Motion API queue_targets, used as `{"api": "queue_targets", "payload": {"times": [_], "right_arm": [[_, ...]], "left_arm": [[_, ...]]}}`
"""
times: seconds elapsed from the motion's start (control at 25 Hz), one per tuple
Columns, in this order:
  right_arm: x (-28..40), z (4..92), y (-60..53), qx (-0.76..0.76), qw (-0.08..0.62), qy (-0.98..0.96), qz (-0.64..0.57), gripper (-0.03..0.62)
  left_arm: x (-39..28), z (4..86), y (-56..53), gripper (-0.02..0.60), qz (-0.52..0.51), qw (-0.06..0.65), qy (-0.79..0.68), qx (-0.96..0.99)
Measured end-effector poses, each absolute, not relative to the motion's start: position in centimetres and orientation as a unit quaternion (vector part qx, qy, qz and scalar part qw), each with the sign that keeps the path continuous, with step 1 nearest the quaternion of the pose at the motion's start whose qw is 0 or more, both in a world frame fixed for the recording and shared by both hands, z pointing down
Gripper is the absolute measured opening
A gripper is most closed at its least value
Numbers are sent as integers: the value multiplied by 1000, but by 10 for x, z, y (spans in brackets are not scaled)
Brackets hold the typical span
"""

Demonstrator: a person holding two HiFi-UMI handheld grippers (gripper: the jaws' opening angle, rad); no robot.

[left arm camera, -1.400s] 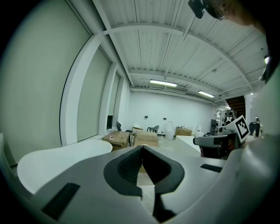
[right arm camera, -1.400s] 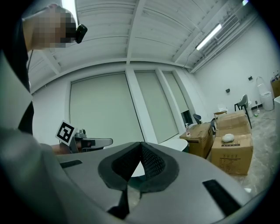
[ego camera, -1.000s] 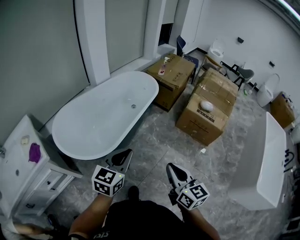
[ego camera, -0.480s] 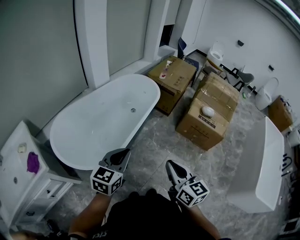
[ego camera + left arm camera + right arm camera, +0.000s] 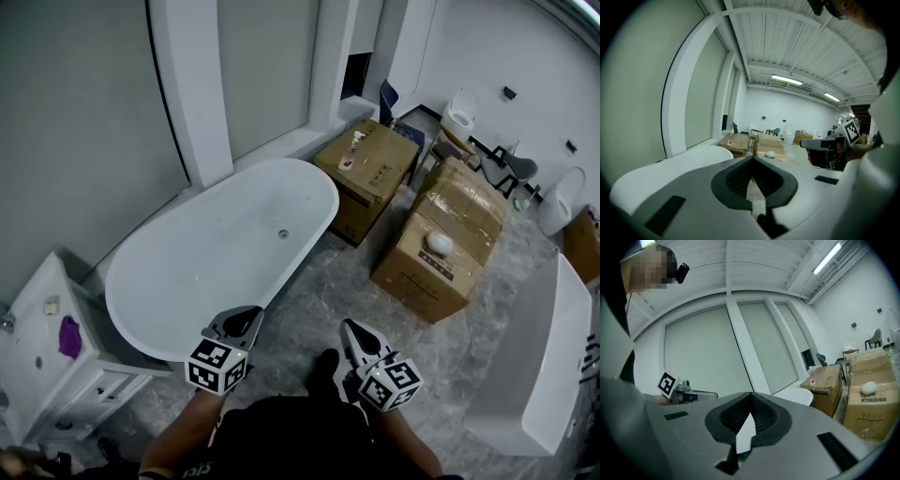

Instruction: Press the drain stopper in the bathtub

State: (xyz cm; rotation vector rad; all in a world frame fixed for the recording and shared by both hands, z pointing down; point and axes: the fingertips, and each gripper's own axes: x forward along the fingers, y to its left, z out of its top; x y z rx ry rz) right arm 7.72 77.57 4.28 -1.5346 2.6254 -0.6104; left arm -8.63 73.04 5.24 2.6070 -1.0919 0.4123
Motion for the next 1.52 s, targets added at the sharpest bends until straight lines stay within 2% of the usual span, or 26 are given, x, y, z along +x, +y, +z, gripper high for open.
{"api": "queue_targets", "payload": {"times": [0.44,0.64,0.84,1.12,1.52], "right_arm": [[199,46,617,-481,26,847,-226,14],[245,45,571,-479,42,845,-236,14],[272,48,535,-474,29,849,-231,14],[273,52,490,-458,30,854,-247,14],[259,80,367,-441,-35,860,-253,14]], "left_arm": [[42,26,582,15,135,127,-404,896],[83,32,539,15,145,135,-411,890],[113,33,507,15,140,138,-411,890],[114,46,459,15,134,158,-422,882],[88,83,305,15,98,201,-448,866]]}}
